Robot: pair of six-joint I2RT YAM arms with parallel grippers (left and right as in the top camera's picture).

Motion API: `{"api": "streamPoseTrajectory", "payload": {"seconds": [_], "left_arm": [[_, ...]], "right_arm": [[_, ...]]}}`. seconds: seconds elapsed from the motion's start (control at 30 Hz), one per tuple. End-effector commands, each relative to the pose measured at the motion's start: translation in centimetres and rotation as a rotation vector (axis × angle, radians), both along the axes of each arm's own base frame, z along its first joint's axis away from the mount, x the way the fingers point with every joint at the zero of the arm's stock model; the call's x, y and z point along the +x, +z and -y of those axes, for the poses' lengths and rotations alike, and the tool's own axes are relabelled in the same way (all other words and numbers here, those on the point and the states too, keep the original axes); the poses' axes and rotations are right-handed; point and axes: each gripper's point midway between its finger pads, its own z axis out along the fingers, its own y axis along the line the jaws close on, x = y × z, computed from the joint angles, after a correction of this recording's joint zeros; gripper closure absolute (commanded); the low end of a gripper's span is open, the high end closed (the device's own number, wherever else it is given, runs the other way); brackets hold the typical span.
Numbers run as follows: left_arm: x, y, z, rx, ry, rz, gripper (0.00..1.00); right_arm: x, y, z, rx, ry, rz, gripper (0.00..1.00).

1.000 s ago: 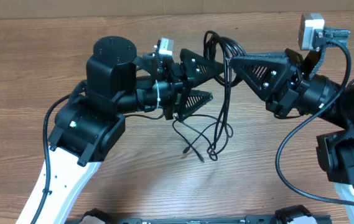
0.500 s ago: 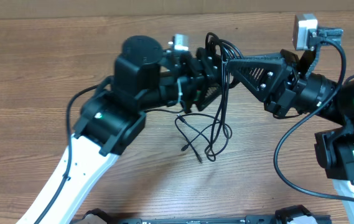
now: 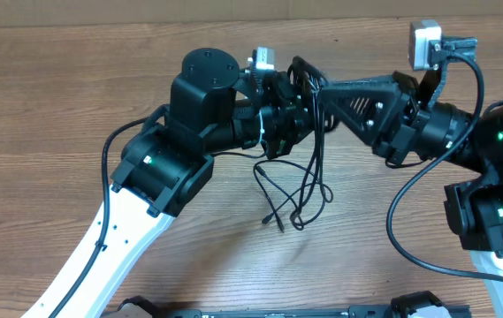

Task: Untangle cables
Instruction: 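Close the left gripper on the black cable bundle and lift it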

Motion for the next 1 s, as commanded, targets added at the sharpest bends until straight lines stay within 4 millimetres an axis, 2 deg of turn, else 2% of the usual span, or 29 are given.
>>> {"api": "streamPoseTrajectory", "payload": {"seconds": [0.0,0.2,0.27,0.4,0.53,0.67,0.77,0.87,0.97], "left_arm": [[-0.3,0.8,0.1,0.037,-0.048,0.168,0.96],[-0.4,0.7,0.1,0.123,-0.108,0.413,0.96],[-0.4,0.7,0.1,0.174,-0.145,0.57,0.96],[-0.4,0.7,0.1,0.264,-0.209,0.84,0.96],[0.2,-0.2,-0.3,0.412,-0.254,1.095,0.96],[1.6,-2.2,-1.7,0.612,-0.266,1.203,0.96],[2.8,-4.0,-3.5,0.812,-0.282,1.256,0.96],[3.1,-3.9,-5.1,0.93,-0.276,1.31,0.96],[2.7,-2.2,-6.8,1.029,-0.255,1.421,0.96]], "right_arm": [[-0.4,1.2,0.3,0.009,-0.018,0.04,0.6],[0.6,0.6,1.4,0.001,-0.062,0.005,0.19],[1.1,0.0,1.9,-0.006,-0.082,-0.031,0.13],[1.8,-1.5,2.3,-0.041,-0.107,-0.075,0.09],[2.5,-4.2,2.6,-0.095,-0.146,-0.166,0.02],[3.6,-6.6,3.5,-0.146,-0.238,-0.248,0.0],[4.4,-8.4,4.6,-0.188,-0.339,-0.312,0.0],[4.6,-9.8,5.8,-0.235,-0.425,-0.352,0.0],[4.7,-11.3,7.7,-0.312,-0.547,-0.399,0.0]]}}
